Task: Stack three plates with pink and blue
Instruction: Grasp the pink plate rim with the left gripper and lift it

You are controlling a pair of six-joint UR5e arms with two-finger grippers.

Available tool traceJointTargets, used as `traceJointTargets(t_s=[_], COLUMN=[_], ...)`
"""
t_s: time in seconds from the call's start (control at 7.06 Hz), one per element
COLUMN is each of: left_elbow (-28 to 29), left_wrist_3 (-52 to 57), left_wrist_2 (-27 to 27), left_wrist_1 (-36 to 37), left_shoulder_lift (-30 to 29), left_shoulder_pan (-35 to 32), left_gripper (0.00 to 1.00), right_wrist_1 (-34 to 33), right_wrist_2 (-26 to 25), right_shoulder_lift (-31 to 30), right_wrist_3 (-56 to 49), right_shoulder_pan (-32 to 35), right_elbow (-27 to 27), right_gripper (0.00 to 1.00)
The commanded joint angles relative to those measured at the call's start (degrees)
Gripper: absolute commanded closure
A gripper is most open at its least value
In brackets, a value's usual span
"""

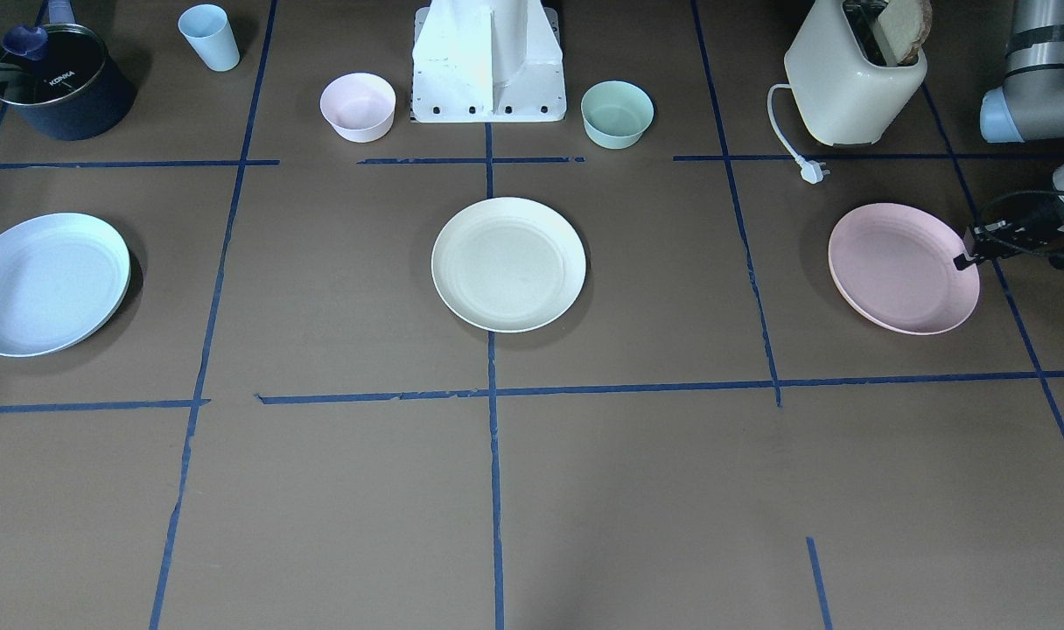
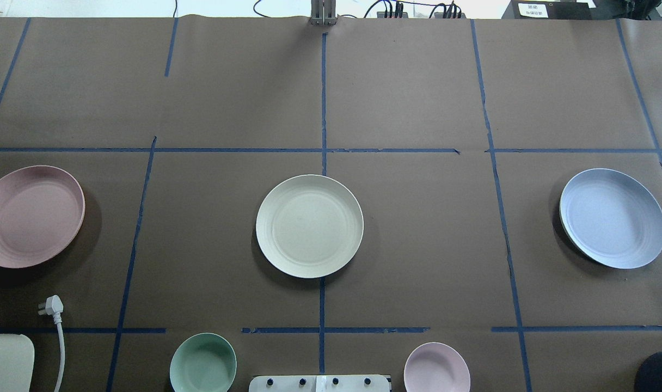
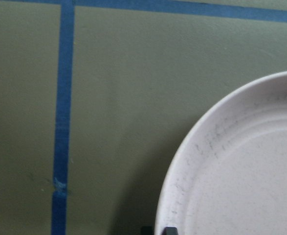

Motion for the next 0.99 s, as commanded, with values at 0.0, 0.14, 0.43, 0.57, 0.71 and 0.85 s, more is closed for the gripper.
traceJointTargets(t_s=[0.0,0.14,0.43,0.57,0.71,0.85], left_elbow=[-0.09,-0.44,-7.88,-9.39,-13.41,-17.02], left_wrist_3=[0.18,-0.17,-7.34,-13.21,-22.14,-31.28], left_wrist_2=[-8.46,-13.11,-13.34,-9.77,-6.6,-2.13], left_wrist_1=[2.67,3.74,10.13,10.42,10.51,10.51], left_shoulder_lift=[-0.16,-0.94,-4.7,-8.38,-9.64,-11.21], left_shoulder_pan=[-6.14,-9.48,-11.63,-10.58,-3.44,2.72], left_gripper=[1.0,1.0,1.0,1.0,1.0,1.0], right_wrist_1=[-0.53,-0.1,-0.1,-0.01,-0.1,-0.01], right_wrist_2=[0.08,0.08,1.39,1.66,1.66,1.66], right_shoulder_lift=[2.02,1.51,1.25,0.03,-0.07,-0.25], right_wrist_3=[1.11,1.12,1.12,1.03,1.12,1.21], right_shoulder_pan=[0.01,-0.07,-0.07,-0.07,-0.07,-0.07], right_elbow=[0.23,-0.29,-0.3,-0.21,-0.03,-0.03], right_gripper=[0.0,0.0,0.0,0.0,0.0,0.0])
